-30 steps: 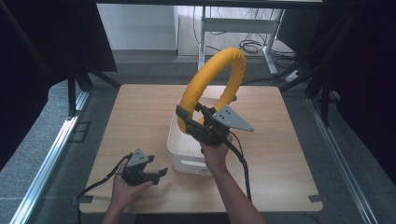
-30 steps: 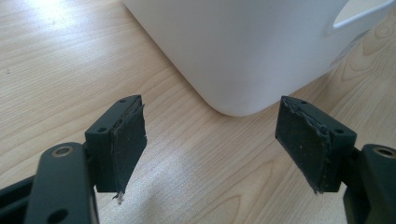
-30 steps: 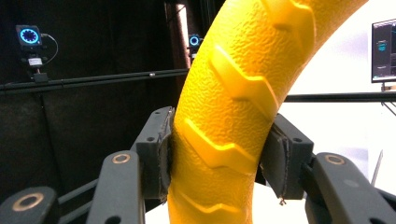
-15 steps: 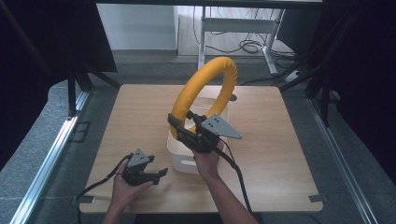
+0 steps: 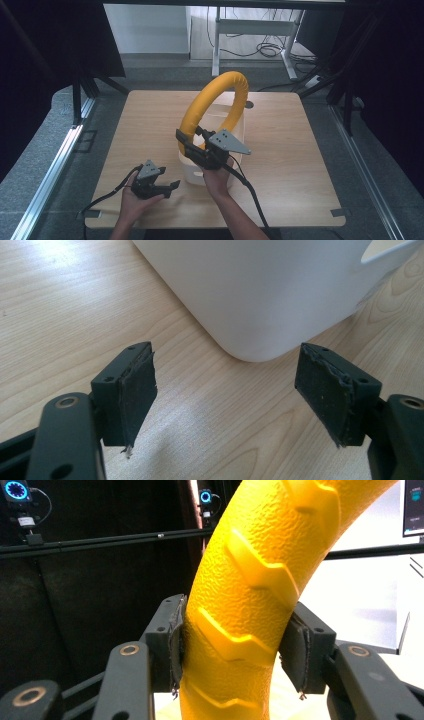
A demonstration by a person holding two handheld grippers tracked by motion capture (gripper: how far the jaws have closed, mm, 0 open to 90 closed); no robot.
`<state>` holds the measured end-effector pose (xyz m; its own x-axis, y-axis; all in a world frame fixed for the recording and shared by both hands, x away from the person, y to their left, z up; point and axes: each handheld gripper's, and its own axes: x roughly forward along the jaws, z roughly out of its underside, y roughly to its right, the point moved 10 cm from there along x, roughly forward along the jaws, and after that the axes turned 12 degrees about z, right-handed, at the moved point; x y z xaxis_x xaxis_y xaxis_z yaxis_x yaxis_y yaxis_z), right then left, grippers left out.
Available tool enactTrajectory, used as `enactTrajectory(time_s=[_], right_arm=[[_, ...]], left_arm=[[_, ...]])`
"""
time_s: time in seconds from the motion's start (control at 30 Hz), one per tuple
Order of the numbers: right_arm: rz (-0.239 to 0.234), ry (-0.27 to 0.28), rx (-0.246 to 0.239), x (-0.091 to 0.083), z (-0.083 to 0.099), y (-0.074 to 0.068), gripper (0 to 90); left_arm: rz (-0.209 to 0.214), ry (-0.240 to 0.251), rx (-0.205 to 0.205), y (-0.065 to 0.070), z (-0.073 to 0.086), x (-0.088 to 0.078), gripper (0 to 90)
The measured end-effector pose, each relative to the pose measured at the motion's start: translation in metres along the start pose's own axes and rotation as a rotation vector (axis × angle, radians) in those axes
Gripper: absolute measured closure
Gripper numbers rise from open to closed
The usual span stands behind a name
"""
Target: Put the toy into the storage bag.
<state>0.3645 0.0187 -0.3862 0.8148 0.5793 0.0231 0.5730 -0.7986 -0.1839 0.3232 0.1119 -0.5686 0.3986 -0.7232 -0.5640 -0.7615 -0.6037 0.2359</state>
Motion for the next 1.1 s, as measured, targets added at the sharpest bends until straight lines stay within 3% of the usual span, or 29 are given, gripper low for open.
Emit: enactTrajectory(time_s=[0.7,0.97,1.03,1.1], right_arm=[[0.014,-0.091,0.039,0.001,0.027,0.004,47.8],[0.03,-0.127,0.016,-0.002,0.033,0.004,47.4],[0.047,-0.138,-0.029,-0.003,0.036,0.004,46.0],[0.051,-0.143,-0.038,-0.004,0.037,0.004,45.9]], left_arm=[[0.002,-0.008,0.001,-0.001,0.002,0.002,24.7],[0.004,-0.011,-0.001,0.0,0.002,0.003,24.7],[0.004,-0.01,-0.001,0.0,0.002,0.003,24.7],[0.005,-0.01,-0.002,0.0,0.002,0.003,24.7]])
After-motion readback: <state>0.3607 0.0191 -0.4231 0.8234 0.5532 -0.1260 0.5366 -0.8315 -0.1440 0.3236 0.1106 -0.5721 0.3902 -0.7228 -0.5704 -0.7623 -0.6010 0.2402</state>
